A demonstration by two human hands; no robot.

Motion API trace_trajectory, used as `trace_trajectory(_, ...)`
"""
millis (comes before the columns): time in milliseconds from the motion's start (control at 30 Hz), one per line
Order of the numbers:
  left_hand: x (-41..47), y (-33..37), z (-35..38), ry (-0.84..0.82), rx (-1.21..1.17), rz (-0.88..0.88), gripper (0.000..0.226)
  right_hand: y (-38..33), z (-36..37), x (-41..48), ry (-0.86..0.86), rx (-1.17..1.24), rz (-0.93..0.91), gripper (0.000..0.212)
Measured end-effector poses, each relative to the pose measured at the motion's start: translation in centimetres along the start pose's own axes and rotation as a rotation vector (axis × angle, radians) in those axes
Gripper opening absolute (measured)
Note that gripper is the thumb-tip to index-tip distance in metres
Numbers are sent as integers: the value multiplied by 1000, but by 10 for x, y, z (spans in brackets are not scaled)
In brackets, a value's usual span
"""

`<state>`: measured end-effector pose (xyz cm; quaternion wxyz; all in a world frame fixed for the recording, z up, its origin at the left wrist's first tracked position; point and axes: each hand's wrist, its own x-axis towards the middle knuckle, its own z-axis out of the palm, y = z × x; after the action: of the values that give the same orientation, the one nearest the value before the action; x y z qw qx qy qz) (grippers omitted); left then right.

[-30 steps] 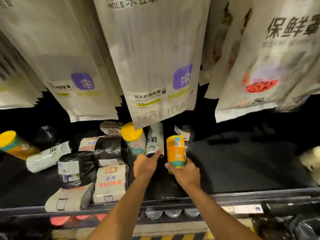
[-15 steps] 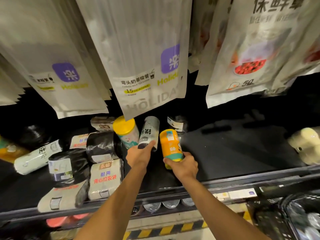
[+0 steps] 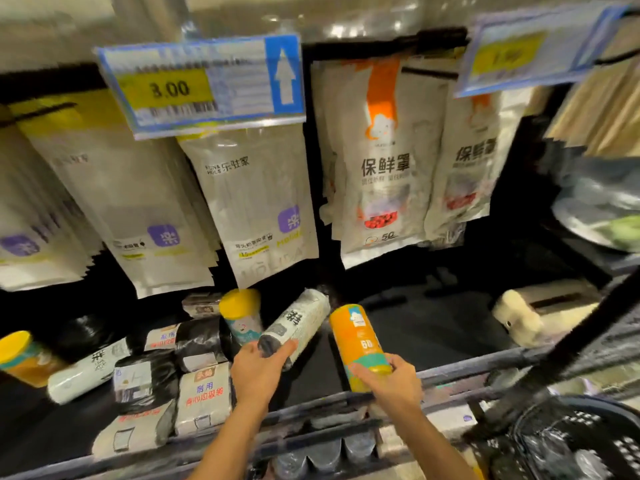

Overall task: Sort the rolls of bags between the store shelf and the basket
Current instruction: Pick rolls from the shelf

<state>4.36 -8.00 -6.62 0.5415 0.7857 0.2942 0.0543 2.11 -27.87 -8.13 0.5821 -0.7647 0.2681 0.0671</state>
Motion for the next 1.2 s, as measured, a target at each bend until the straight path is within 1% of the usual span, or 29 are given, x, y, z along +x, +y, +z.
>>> trace_trajectory(100,-40,16,-5,-60,-2,115,35,11,-38,-25,48,26,-19,51)
trace_trajectory(167,-68,30,-5,-123,17,215,37,17,-67,-44,115,55,-34,51)
trace_trajectory(233,-93,43,1,-162,78,348,44,25,-101,-62,205,70,-40,53)
trace_trajectory(333,-130,64,22,-248,203,526,49,39,-154,-86,327,96,-33,54)
trace_trajectory(433,-167,82,55,-379,204,632,49,58,-207,-106,449,110,-23,59)
trace_trajectory(533,-196,93,95,-516,229,701,53,74,-253,-122,589,129,-3,60)
trace_trajectory(667,-231,101,153,-714,276,796,63,98,-303,-132,732,137,39,62)
trace_trajectory(833,-266,115,230,-956,301,935,63,121,-347,-131,898,111,111,65)
trace_trajectory(933,-278,123,276,-1091,332,994,69,129,-365,-123,974,100,164,66)
trace_trajectory(1033,-287,130,321,-1234,404,1069,75,135,-379,-113,1070,74,260,67)
trace_trajectory(1133,-293,134,357,-1376,437,1090,73,143,-384,-109,1148,47,369,66)
trace_trajectory(1200,-297,134,380,-1434,446,1101,72,148,-388,-107,1186,40,428,63)
